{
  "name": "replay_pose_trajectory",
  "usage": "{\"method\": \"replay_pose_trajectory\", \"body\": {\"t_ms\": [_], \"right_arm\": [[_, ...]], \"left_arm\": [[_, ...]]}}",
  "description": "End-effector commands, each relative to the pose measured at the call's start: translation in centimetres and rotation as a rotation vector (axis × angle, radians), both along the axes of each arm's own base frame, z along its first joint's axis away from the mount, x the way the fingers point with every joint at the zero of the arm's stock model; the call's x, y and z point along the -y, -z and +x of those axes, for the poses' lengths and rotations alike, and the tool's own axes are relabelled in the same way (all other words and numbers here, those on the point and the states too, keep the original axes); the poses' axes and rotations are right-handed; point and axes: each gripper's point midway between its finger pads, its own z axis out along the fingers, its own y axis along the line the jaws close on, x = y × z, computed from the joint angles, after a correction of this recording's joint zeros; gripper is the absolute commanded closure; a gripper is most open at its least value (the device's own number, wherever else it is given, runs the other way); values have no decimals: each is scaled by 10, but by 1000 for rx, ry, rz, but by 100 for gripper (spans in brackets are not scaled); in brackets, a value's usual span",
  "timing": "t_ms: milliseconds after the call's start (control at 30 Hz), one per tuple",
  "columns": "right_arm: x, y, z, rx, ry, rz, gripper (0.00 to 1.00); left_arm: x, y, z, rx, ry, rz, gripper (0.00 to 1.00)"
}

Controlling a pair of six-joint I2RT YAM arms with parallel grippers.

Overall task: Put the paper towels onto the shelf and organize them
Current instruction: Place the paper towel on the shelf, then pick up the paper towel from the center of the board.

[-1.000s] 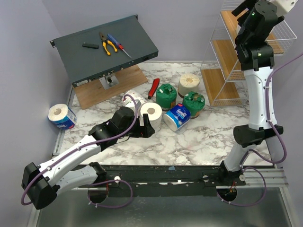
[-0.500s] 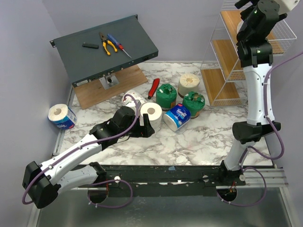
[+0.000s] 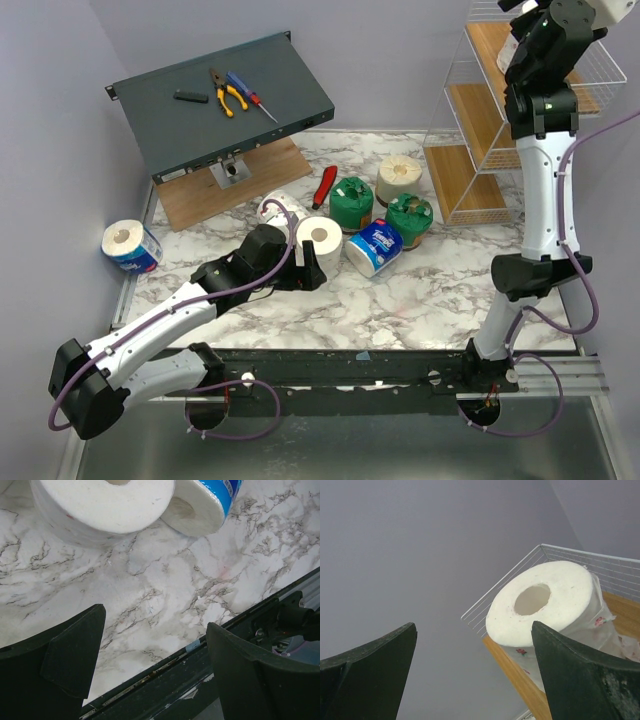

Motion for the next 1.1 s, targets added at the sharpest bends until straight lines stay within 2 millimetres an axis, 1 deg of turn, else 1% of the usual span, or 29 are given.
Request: {"method": "replay_pose_trajectory", "body": {"t_ms": [0, 167, 233, 400, 467, 533, 600, 633, 700, 733, 767, 800, 833, 867, 967, 1000, 1033, 1067], "right_arm": [[-6, -13, 1, 58, -47, 21, 0], [-10, -32, -15, 107, -83, 33, 0], [-10, -42, -26, 125, -92, 33, 0], [-18, -47, -49, 110, -148, 39, 0], [-28, -48, -60, 99, -175, 33, 0], [-43, -45, -70, 73, -189, 13, 0], [-66, -38, -78, 27, -206, -19, 0], [-82, -32, -82, -4, -227, -36, 0], [-109, -17, -88, -62, -269, -66, 0], [-121, -6, -92, -95, -288, -77, 0], [-129, 0, -98, -115, -297, -86, 0], [-140, 16, -100, -155, -310, -105, 0], [-145, 23, -107, -173, -308, -117, 0], [-156, 37, -111, -204, -318, -139, 0], [-170, 70, -131, -276, -313, -180, 0], [-174, 79, -139, -292, -314, -187, 0], [-177, 96, -143, -322, -308, -196, 0], [-176, 103, -151, -330, -310, -185, 0]], "left_arm": [[3, -13, 6, 24, -4, -18, 14], [3, -15, 7, 29, -5, -21, 14], [4, -16, 7, 32, -4, -29, 14], [6, -17, 5, 33, 0, -52, 14], [6, -18, 4, 32, -1, -58, 14], [6, -20, 4, 40, -3, -68, 14], [5, -22, 3, 46, -7, -78, 14], [4, -23, 3, 49, -7, -83, 14], [3, -24, 2, 53, -12, -92, 14], [3, -24, 2, 55, -13, -96, 14], [2, -25, 1, 57, -15, -97, 14], [2, -26, 1, 59, -15, -100, 14], [1, -25, 0, 59, -20, -99, 14], [-1, -25, 0, 62, -23, -99, 14], [-5, -25, 0, 70, -37, -98, 14], [-6, -25, 0, 73, -41, -95, 14], [-7, -25, 0, 75, -45, -96, 14], [-7, -26, 0, 78, -46, -98, 14]]}}
